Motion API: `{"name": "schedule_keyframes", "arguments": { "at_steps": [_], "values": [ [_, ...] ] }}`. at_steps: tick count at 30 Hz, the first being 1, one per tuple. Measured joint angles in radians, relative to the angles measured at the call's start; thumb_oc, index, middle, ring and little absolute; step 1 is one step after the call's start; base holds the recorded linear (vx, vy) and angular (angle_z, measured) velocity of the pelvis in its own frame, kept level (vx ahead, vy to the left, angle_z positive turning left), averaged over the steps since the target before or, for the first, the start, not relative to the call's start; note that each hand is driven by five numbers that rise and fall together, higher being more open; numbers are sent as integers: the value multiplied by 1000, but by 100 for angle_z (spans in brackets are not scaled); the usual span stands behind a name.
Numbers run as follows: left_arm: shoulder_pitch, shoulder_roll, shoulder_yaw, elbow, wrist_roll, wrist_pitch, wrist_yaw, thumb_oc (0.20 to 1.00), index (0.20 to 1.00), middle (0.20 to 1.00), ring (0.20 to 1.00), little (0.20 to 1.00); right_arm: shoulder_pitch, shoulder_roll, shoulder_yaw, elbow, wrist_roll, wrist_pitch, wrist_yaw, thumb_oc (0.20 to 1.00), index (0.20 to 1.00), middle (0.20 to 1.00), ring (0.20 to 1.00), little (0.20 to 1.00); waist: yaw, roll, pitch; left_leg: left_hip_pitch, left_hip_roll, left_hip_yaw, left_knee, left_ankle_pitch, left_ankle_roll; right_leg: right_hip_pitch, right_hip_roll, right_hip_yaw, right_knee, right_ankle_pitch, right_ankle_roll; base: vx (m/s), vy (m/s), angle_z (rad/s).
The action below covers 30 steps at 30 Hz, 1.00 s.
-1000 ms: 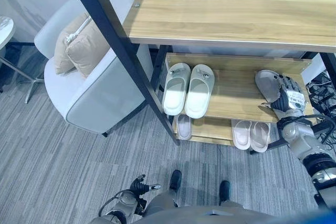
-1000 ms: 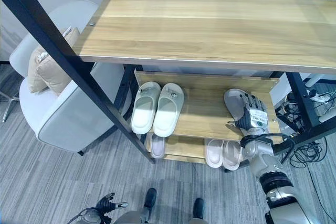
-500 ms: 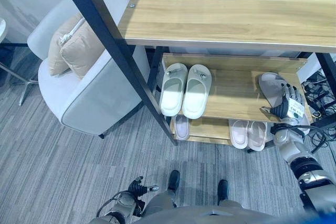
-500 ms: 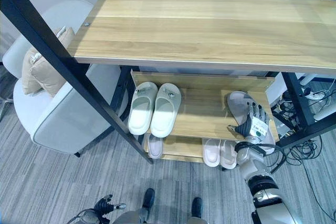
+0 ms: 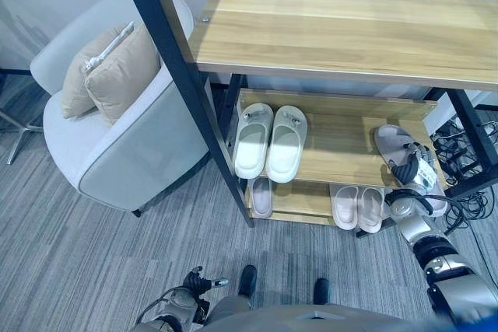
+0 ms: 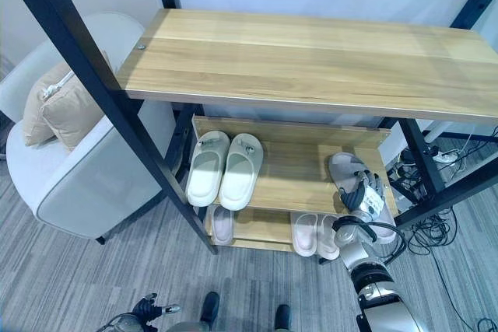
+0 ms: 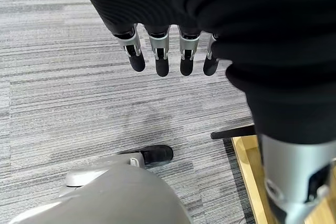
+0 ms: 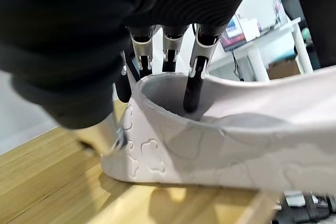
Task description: Arrange the slippers neatly on the shoe rack.
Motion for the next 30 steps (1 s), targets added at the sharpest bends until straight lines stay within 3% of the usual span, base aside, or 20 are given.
{"name": "schedule_keyframes", "arguments": {
  "at_steps": [14, 30],
  "values": [
    [5, -10, 1, 16, -29, 24, 17, 1000, 1000, 1000, 1000, 1000, -18, 51, 37, -33, 85, -11, 12, 200, 200, 200, 200, 200, -14, 15, -16, 17, 3, 25, -5, -11, -2, 4, 1, 25, 0, -1, -4, 4, 31, -5],
    [3, -15, 1, 21, -29, 37, 45, 1000, 1000, 1000, 1000, 1000, -95, 120, 97, -32, 225, -79, 62, 200, 200, 200, 200, 200, -1, 20, -18, 24, 4, 23, -4, -13, -3, 12, 2, 23, 0, -2, -5, 0, 0, 0]
  ]
}}
